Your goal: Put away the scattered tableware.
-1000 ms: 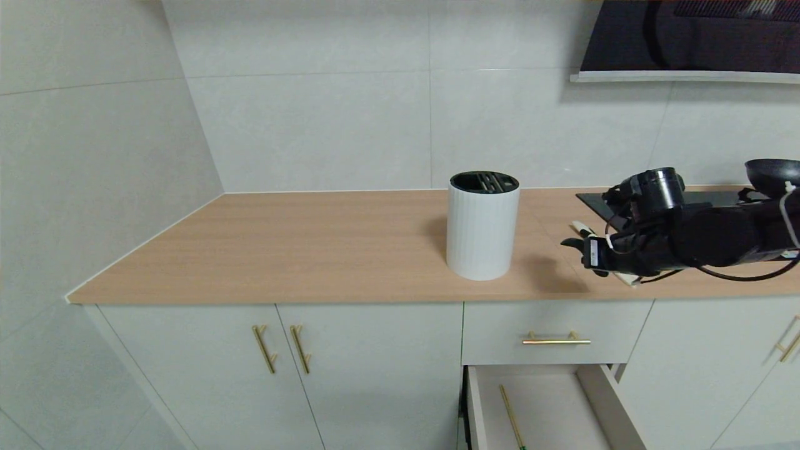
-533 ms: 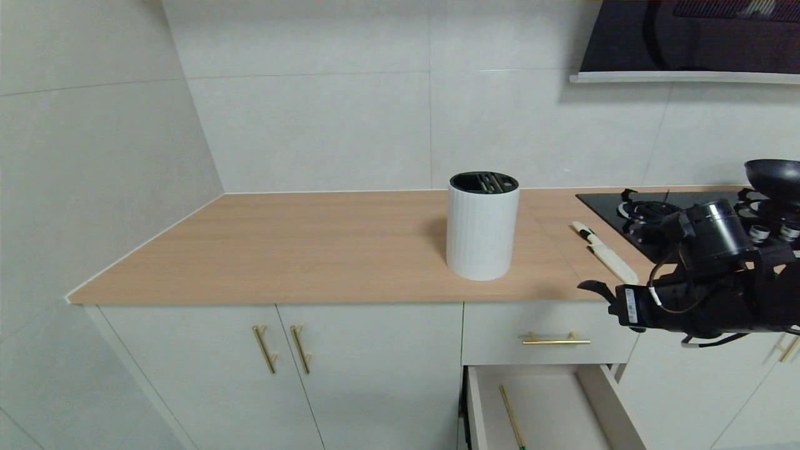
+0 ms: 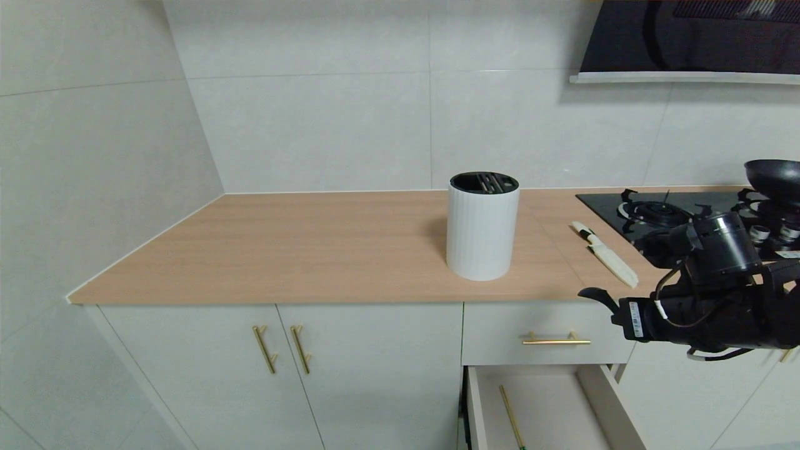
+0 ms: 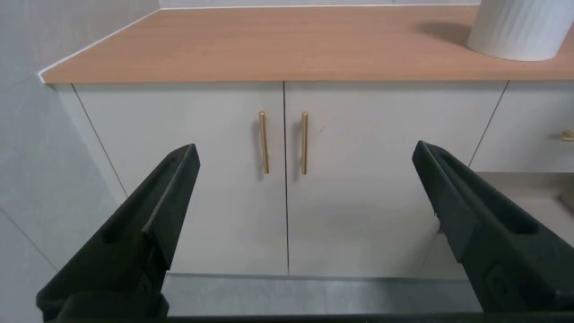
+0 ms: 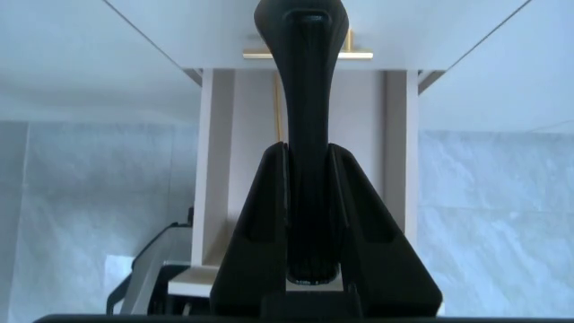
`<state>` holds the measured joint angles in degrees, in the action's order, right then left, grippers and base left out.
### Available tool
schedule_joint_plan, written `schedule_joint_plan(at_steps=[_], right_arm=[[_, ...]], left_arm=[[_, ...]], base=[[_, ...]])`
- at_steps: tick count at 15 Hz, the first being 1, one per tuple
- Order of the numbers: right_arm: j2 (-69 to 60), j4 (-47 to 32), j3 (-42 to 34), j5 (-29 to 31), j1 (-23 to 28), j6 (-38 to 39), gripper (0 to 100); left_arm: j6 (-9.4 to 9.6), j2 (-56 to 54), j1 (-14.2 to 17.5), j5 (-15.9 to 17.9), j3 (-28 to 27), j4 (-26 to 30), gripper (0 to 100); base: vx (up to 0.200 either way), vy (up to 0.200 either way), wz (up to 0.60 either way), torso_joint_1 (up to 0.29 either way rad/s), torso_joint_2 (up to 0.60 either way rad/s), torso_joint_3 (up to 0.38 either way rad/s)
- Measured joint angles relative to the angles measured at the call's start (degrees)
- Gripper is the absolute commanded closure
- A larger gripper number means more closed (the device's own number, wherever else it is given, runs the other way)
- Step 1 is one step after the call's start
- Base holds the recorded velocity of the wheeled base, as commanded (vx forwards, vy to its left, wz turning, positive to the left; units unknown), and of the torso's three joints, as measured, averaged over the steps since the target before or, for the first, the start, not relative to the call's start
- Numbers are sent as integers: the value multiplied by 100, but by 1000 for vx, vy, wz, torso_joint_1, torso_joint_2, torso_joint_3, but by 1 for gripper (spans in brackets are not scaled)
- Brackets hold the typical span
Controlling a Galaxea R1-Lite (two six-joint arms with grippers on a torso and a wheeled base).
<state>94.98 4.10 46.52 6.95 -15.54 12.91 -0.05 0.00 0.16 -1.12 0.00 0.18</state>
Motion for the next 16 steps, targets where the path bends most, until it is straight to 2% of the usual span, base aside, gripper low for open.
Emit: schedule_joint_plan(at_steps=[5,16], right_arm=[[138,24,-27,16,6,-93,100],[356,433,-162,38,26,-297,100]], left_arm=[[-2,0,0,1,0,0,0],[-2,0,0,0,0,0,0]], base=[[0,0,0,-24,56,31],[0,0,0,-198,480,272]])
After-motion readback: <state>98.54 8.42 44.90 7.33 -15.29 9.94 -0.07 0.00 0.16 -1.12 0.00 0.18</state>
